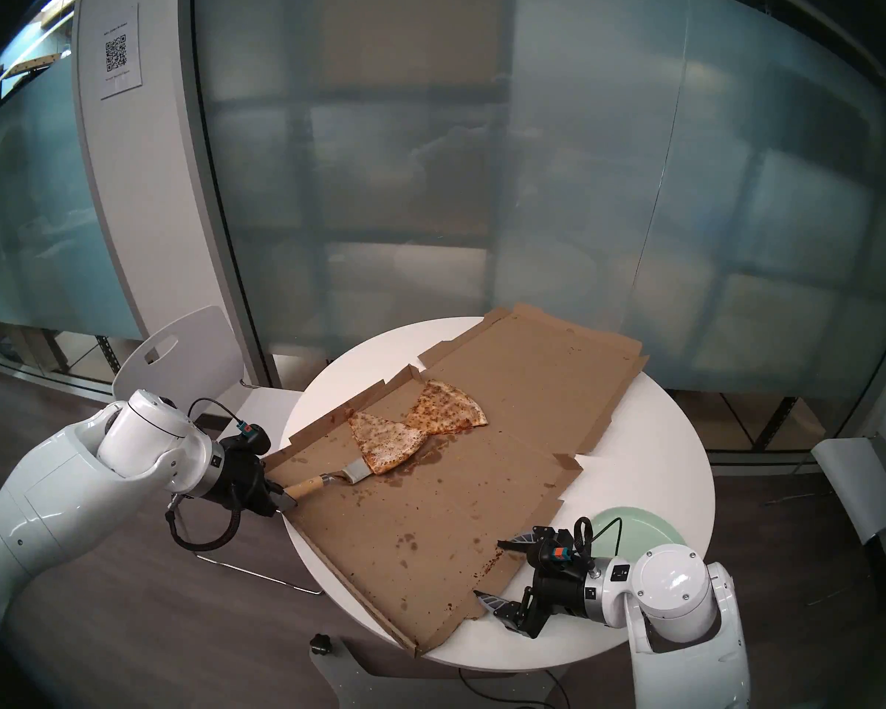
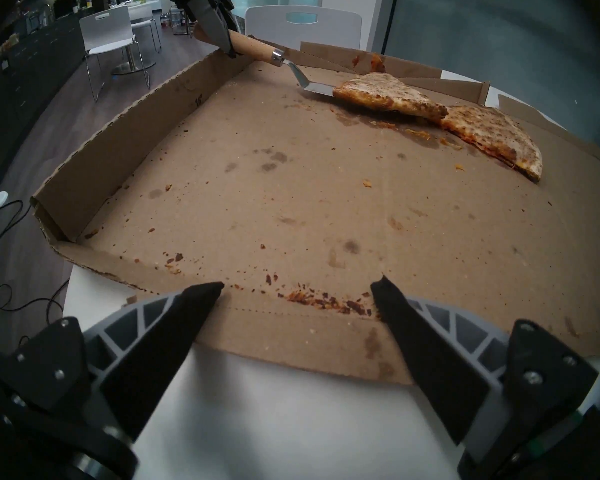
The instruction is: Put pizza slice onto the plate
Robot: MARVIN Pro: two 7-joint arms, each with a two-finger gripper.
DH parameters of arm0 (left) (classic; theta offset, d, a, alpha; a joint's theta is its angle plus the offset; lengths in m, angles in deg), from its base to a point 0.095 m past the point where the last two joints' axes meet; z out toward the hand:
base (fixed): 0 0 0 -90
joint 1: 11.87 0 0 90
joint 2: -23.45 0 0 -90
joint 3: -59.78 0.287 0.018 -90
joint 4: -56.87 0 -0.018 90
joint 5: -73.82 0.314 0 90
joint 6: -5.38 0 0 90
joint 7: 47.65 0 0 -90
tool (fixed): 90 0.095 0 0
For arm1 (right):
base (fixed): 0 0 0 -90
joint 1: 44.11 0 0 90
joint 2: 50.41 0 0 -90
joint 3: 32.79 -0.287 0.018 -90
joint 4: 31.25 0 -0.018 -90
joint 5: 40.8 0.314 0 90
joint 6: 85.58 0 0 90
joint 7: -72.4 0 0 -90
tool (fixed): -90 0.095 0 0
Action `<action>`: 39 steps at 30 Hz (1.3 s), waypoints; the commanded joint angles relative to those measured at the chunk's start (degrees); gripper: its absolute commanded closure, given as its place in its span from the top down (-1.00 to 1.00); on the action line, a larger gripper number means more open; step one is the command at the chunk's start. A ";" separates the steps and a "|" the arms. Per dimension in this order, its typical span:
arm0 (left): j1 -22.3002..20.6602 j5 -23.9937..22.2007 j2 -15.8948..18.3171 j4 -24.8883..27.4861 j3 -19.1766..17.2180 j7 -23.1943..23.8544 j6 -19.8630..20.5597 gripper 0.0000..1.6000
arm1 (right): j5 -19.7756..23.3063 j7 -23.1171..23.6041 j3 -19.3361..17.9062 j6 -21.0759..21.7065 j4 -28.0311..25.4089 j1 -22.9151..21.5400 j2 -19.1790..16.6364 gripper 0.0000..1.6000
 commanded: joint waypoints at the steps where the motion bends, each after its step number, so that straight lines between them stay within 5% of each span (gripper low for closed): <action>1: 0.03 -0.76 2.17 0.89 -2.33 0.79 -0.85 -1.00 | -0.53 -0.26 0.79 -0.43 0.32 0.00 -0.05 1.00; 24: -0.62 2.32 -2.21 -1.36 0.11 -3.29 -3.62 -1.00 | -0.20 -0.12 0.23 -0.71 1.08 -0.52 -0.15 1.00; 39: 4.18 -3.97 -2.43 0.09 -5.54 -3.17 -6.05 -1.00 | -0.36 -0.04 0.72 -0.72 1.19 -0.82 -0.13 1.00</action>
